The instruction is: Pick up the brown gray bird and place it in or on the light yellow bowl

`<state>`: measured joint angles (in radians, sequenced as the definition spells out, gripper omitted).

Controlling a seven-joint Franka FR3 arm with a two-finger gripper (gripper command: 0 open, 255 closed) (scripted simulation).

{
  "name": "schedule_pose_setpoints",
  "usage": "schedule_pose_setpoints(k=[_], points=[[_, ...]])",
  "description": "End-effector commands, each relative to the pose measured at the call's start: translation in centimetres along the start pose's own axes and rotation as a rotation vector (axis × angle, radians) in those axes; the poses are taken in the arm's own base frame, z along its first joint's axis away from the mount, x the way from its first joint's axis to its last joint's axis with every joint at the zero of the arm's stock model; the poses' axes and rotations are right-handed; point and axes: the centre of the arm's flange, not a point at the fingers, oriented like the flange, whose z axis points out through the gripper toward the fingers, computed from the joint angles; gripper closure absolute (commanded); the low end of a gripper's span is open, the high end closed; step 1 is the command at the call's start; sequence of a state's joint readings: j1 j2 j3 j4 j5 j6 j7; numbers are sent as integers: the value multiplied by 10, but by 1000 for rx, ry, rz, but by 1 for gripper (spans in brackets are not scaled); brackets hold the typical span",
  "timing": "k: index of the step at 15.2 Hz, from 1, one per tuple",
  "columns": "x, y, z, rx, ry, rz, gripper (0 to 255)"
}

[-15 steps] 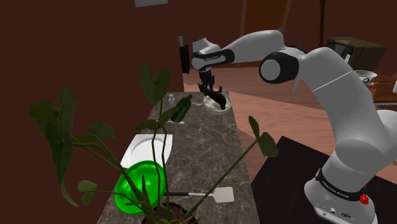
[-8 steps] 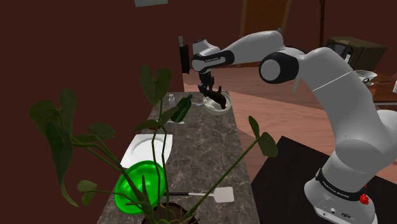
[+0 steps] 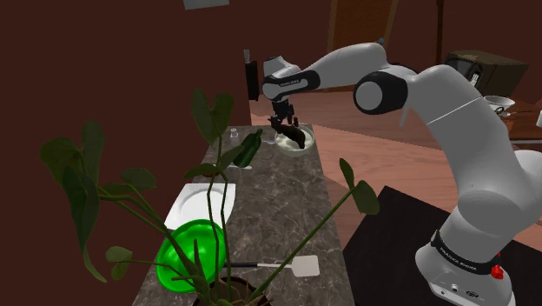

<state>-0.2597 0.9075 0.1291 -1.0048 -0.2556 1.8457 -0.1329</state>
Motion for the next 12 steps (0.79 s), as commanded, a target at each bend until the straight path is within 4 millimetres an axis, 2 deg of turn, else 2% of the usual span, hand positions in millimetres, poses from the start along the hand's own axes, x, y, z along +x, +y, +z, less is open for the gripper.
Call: schedule_pose_setpoints(k=[1, 5, 12], points=[[1, -1, -1, 0, 0, 0, 0], [1, -1, -51, 0, 0, 0, 0], [1, -1, -51, 0, 0, 0, 0]])
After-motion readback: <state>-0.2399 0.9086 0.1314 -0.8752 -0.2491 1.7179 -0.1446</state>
